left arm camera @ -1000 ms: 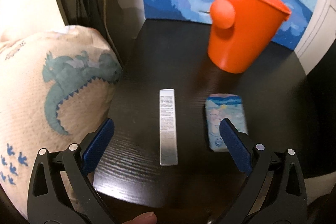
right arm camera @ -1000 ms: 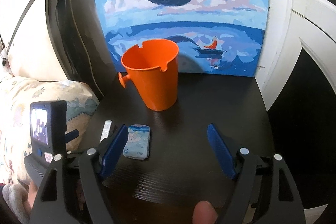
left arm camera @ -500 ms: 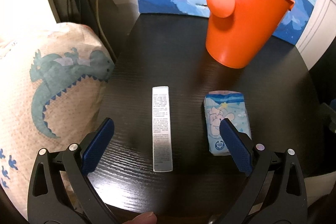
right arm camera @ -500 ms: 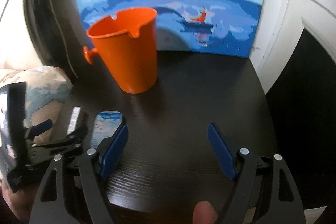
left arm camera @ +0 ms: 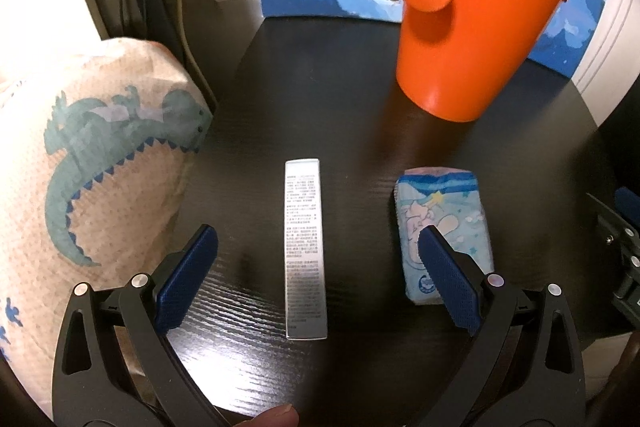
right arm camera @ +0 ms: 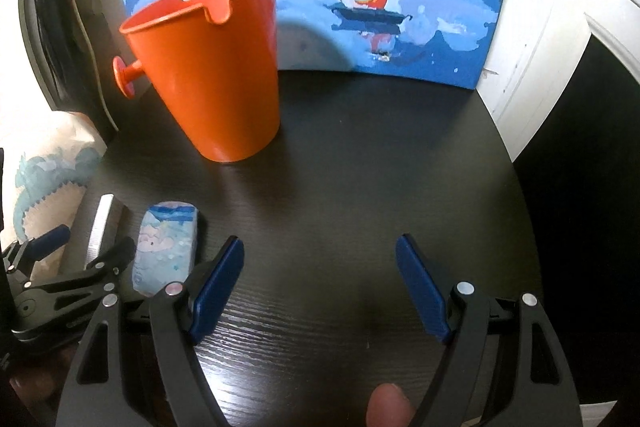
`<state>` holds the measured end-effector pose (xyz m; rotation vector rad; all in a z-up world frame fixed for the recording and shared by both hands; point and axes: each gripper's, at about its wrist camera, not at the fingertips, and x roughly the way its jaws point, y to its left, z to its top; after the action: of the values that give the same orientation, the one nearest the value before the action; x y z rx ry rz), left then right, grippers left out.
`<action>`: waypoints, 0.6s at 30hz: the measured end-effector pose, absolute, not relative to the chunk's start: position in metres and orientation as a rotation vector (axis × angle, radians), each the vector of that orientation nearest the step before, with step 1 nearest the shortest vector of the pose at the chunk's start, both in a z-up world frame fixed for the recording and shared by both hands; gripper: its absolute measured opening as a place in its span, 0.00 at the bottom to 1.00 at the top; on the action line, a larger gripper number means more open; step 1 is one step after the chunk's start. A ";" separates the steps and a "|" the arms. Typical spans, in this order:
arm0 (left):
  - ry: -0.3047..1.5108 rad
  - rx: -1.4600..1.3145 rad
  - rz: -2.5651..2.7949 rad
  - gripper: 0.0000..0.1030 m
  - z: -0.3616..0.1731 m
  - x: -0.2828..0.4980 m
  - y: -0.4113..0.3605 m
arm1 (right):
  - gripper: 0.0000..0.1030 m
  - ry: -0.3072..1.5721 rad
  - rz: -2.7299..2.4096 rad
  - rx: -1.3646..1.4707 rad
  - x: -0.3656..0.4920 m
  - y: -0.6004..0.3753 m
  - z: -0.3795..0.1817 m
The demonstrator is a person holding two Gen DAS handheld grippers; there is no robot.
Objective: Collect trash
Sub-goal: 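Move the left gripper to the slim white tube box and close on it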
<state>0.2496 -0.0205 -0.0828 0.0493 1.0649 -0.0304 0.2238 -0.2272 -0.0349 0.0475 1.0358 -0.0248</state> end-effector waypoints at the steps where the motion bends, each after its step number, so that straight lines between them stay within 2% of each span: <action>1: 1.066 0.052 -0.028 0.95 -0.084 0.250 -0.021 | 0.76 1.038 -0.025 0.047 0.223 -0.227 -0.036; 15: 1.090 -0.017 -0.047 0.95 -0.102 0.261 -0.013 | 0.76 1.050 -0.020 0.045 0.219 -0.225 -0.042; 16: 1.083 -0.010 -0.053 0.88 -0.101 0.261 -0.014 | 0.76 1.048 -0.019 0.046 0.219 -0.225 -0.041; 17: 1.070 0.012 -0.060 0.69 -0.099 0.259 -0.017 | 0.76 1.047 -0.020 0.048 0.219 -0.225 -0.041; 18: 1.058 0.038 -0.082 0.55 -0.095 0.259 -0.022 | 0.76 1.046 -0.020 0.050 0.219 -0.226 -0.040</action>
<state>0.2586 -0.0223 -0.0951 0.0378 1.0577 -0.0822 0.2192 -0.2256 -0.0403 0.0498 1.0455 -0.0203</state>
